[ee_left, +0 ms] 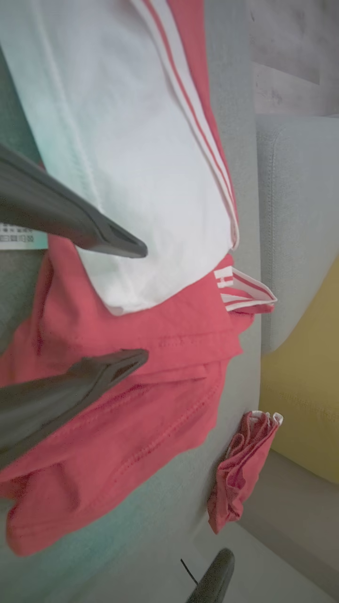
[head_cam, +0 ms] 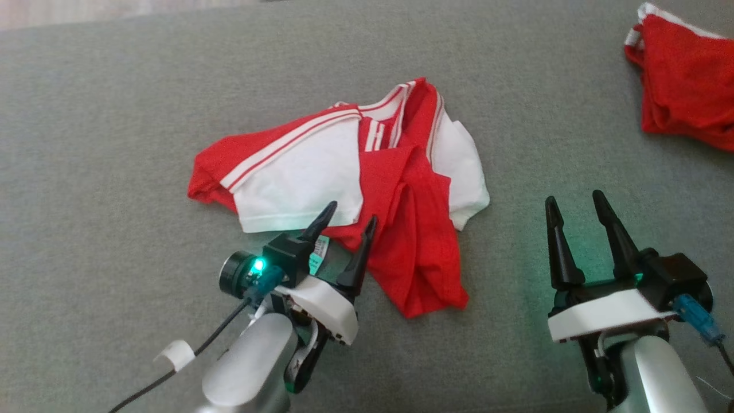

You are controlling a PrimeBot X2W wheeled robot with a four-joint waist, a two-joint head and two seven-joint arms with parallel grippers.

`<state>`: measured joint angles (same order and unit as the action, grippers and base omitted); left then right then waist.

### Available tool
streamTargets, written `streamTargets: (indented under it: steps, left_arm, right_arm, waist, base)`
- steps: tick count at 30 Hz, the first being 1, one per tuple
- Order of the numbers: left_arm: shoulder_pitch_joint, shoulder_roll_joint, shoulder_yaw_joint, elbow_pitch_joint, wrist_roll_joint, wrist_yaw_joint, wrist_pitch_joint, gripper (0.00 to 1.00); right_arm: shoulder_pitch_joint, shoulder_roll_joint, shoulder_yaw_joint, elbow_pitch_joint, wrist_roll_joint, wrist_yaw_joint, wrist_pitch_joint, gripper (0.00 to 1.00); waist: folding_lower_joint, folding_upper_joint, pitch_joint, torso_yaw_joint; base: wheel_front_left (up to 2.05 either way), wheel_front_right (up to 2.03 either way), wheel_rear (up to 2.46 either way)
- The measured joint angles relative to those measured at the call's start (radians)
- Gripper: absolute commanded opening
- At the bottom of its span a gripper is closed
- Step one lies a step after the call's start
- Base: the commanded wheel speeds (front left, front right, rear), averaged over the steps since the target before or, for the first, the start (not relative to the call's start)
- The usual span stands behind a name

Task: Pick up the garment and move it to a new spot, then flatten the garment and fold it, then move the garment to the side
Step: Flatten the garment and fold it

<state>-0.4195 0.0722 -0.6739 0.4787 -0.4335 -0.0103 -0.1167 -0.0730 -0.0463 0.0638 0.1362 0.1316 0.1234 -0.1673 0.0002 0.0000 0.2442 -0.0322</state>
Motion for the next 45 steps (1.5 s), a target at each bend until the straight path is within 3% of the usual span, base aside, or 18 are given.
streamTargets:
  steps: [4,5,7,12,13,14,22,30,38,43,44,45]
  left_arm:
    - [-0.029,-0.007,0.003,0.071,-0.021,0.000,-0.031,0.96]
    - [-0.032,-0.008,0.003,0.078,-0.025,-0.005,-0.036,0.87]
    - [-0.037,-0.011,0.002,0.096,-0.025,-0.009,-0.045,0.48]
    - [-0.040,-0.015,-0.002,0.120,-0.035,-0.013,-0.062,0.16]
    - [-0.041,-0.015,-0.003,0.125,-0.035,-0.013,-0.068,0.01]
    - [-0.044,-0.015,-0.004,0.128,-0.035,-0.013,-0.075,0.00]
    - [-0.106,0.000,0.014,0.120,-0.035,-0.007,-0.104,0.00]
    - [-0.431,0.233,0.142,0.080,-0.015,-0.008,-0.011,0.00]
    - [-0.563,0.375,0.218,0.157,-0.016,-0.007,0.065,0.00]
    - [-0.579,0.415,0.242,0.213,-0.021,0.003,0.081,0.00]
    - [-0.579,0.415,0.249,0.222,-0.026,0.005,0.080,0.33]
    - [-0.578,0.415,0.251,0.227,-0.030,0.005,0.077,1.00]
  right_arm:
    - [0.000,0.000,-0.008,0.001,-0.001,0.000,-0.001,1.00]
    - [0.000,0.000,-0.008,0.001,-0.001,0.000,-0.001,1.00]
    - [0.000,0.000,-0.010,0.001,-0.001,0.000,-0.002,1.00]
    - [0.000,0.000,-0.007,0.004,-0.001,0.000,-0.010,1.00]
    - [0.000,0.000,-0.006,0.004,-0.001,0.000,-0.010,1.00]
    - [0.000,0.000,-0.006,0.004,-0.001,0.000,-0.010,1.00]
    - [0.000,0.000,-0.008,0.010,-0.001,0.000,-0.012,1.00]
    - [-0.036,0.000,0.003,0.010,0.000,0.000,-0.019,1.00]
    - [-0.051,0.000,0.029,0.017,0.010,0.000,-0.031,1.00]
    - [-0.065,0.000,0.029,0.022,0.011,0.000,-0.037,1.00]
    - [-0.065,0.000,0.029,0.023,0.011,0.000,-0.041,1.00]
    - [-0.065,0.000,0.029,0.025,0.011,0.000,-0.043,1.00]
  waist:
    - [-0.0001,0.0000,0.029,-0.023]
    - [-0.0001,0.0000,0.031,-0.023]
    - [-0.0002,0.0000,0.032,-0.021]
    - [-0.0002,0.0000,0.029,-0.013]
    - [-0.0002,0.0000,0.029,-0.013]
    - [-0.0002,0.0000,0.028,-0.013]
    - [-0.0003,0.0000,0.023,-0.008]
    - [-0.0002,0.0000,0.049,-0.018]
    - [-0.0002,0.0000,0.082,-0.073]
    - [-0.0001,0.0000,0.104,-0.099]
    - [-0.0001,0.0000,0.106,-0.101]
    - [-0.0001,0.0000,0.108,-0.102]
  base:
    - [0.00,0.00,0.00]
    - [0.00,0.00,0.00]
    - [0.00,0.00,0.00]
    - [0.00,0.00,0.00]
    - [0.00,0.00,0.00]
    - [0.00,0.00,0.00]
    - [0.00,0.00,0.00]
    - [0.00,0.00,0.00]
    - [0.00,0.00,0.00]
    - [0.00,0.00,0.00]
    - [0.00,0.00,0.00]
    - [0.00,0.00,0.00]
